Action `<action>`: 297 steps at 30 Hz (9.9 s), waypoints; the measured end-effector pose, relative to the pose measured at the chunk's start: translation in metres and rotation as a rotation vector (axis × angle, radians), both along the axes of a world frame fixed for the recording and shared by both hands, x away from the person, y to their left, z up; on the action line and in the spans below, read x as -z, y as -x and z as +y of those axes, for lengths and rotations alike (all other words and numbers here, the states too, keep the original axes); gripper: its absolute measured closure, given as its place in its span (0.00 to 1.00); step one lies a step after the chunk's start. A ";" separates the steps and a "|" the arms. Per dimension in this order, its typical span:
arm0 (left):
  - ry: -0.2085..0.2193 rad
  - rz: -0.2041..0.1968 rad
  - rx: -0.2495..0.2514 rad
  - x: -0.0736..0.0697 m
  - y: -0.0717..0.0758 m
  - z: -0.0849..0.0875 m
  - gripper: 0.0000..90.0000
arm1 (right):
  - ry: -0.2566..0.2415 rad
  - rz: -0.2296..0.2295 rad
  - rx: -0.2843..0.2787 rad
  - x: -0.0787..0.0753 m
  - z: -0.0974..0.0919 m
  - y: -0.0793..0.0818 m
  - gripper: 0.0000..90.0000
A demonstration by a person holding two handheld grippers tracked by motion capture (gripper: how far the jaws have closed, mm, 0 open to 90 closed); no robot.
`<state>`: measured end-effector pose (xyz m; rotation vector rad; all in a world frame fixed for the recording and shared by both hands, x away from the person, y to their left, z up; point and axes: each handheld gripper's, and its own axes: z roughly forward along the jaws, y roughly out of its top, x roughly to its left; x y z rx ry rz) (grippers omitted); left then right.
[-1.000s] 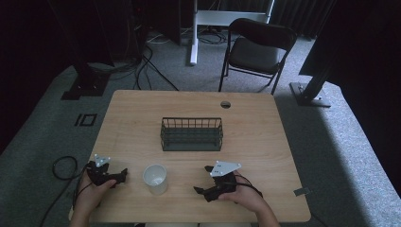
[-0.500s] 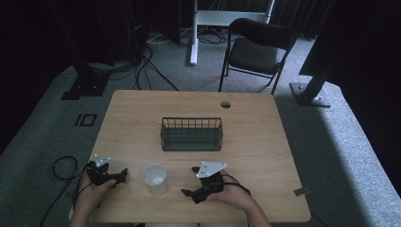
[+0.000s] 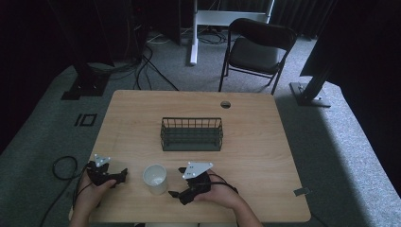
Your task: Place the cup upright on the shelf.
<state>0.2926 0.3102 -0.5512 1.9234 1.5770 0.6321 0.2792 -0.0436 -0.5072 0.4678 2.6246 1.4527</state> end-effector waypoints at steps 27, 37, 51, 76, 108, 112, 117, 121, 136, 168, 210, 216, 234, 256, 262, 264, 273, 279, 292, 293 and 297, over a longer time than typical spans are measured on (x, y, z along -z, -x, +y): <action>-0.001 0.000 0.001 0.000 0.000 0.000 0.00 | -0.048 -0.030 -0.042 -0.005 0.047 -0.010 0.14; -0.001 0.001 0.001 0.000 0.000 0.000 0.00 | -0.047 -0.054 -0.037 -0.007 0.057 -0.011 0.14; 0.000 0.000 0.000 0.000 0.000 0.000 0.00 | -0.042 -0.043 -0.046 -0.003 0.066 -0.011 0.21; 0.000 -0.001 0.001 0.000 0.000 0.000 0.00 | -0.106 -0.030 -0.032 -0.036 0.052 -0.015 0.22; 0.000 0.000 0.001 0.000 0.000 0.000 0.00 | -0.207 -0.156 0.212 -0.122 0.005 -0.067 0.22; -0.001 0.000 0.001 0.000 0.000 0.000 0.00 | -0.209 -0.165 0.253 -0.125 -0.003 -0.072 0.22; -0.001 0.000 0.001 0.000 0.000 0.000 0.00 | -0.207 -0.177 0.326 -0.128 -0.015 -0.082 0.22; -0.001 -0.001 0.001 0.000 0.000 0.000 0.00 | -0.192 -0.185 0.388 -0.128 -0.025 -0.093 0.22; -0.001 0.000 0.002 0.000 0.000 0.000 0.00 | -0.130 -0.138 0.578 -0.094 -0.047 -0.128 0.22; 0.000 -0.001 0.001 0.000 0.000 0.000 0.00 | -0.055 -0.082 0.651 -0.047 -0.054 -0.143 0.21; 0.000 -0.001 0.000 0.000 0.000 0.000 0.00 | -0.094 -0.114 0.629 -0.057 -0.091 -0.103 0.13; -0.001 0.000 0.001 0.000 0.000 0.000 0.00 | -0.091 -0.119 0.632 -0.055 -0.099 -0.097 0.13; 0.000 -0.001 0.001 0.000 0.000 0.000 0.00 | -0.080 -0.109 0.663 -0.036 -0.129 -0.082 0.13; 0.000 -0.001 0.000 0.000 0.000 0.000 0.00 | -0.022 -0.053 0.758 0.001 -0.171 -0.071 0.13; 0.000 0.000 0.000 0.000 0.000 0.000 0.00 | 0.005 -0.040 0.791 0.009 -0.182 -0.069 0.13; 0.000 0.000 0.000 0.000 0.000 0.000 0.00 | 0.007 -0.036 0.796 0.011 -0.184 -0.069 0.13; 0.000 -0.001 0.000 0.000 0.000 0.000 0.00 | 0.038 -0.022 0.835 0.019 -0.203 -0.062 0.13; 0.000 0.000 0.000 0.000 0.000 0.000 0.00 | 0.047 -0.003 0.846 0.023 -0.213 -0.057 0.13; 0.000 -0.001 0.000 0.000 0.000 0.000 0.00 | 0.087 0.032 0.860 0.031 -0.230 -0.050 0.13; 0.000 -0.001 0.000 0.000 0.000 0.000 0.00 | 0.093 0.038 0.866 0.031 -0.232 -0.049 0.13; 0.000 0.000 0.000 0.000 0.000 0.000 0.00 | 0.108 0.055 0.887 0.032 -0.238 -0.047 0.13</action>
